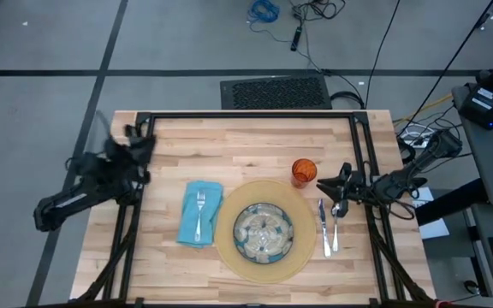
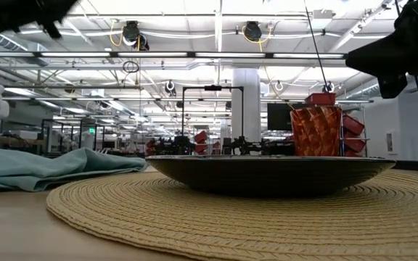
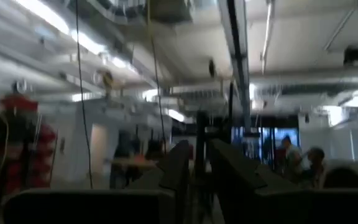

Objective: Set table place
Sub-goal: Return to Home Position

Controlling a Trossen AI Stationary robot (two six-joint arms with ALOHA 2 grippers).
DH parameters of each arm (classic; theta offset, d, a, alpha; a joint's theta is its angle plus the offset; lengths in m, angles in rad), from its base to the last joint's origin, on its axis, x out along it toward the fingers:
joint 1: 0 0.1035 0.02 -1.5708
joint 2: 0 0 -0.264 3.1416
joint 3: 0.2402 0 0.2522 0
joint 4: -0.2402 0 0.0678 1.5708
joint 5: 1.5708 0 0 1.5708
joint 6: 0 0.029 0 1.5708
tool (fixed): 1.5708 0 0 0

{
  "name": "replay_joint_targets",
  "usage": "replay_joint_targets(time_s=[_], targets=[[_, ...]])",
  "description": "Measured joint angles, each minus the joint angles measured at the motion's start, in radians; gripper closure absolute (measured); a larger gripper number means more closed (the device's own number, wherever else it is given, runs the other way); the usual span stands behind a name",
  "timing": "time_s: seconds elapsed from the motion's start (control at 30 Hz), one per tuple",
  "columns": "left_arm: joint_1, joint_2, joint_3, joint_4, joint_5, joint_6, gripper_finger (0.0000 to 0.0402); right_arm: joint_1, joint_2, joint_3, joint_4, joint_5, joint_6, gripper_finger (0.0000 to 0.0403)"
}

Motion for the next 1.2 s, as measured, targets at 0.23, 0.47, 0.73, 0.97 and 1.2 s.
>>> replay_joint_targets(time_s=[0.23, 0.47, 0.73, 0.97, 1.2], targets=[[-0.059, 0.0, -0.14, -0.057, -0.194, -0.008, 0.0348, -0.004, 0.001, 0.0, -0.105, 0.034, 0.029, 0.0328], [-0.171, 0.012, -0.14, -0.125, -0.283, 0.165, 0.0348, -0.004, 0.02, 0.0, -0.128, 0.127, -0.017, 0.0328], [-0.341, 0.013, -0.14, -0.368, -0.349, 0.174, 0.0348, -0.005, 0.046, 0.0, -0.122, 0.243, -0.09, 0.0328], [-0.426, 0.012, -0.14, -0.278, -0.432, 0.274, 0.0348, -0.005, 0.051, 0.0, -0.029, 0.293, -0.246, 0.0328], [-0.426, 0.013, -0.14, -0.28, -0.367, 0.228, 0.0348, -0.045, 0.051, 0.0, 0.157, 0.186, -0.484, 0.0328]])
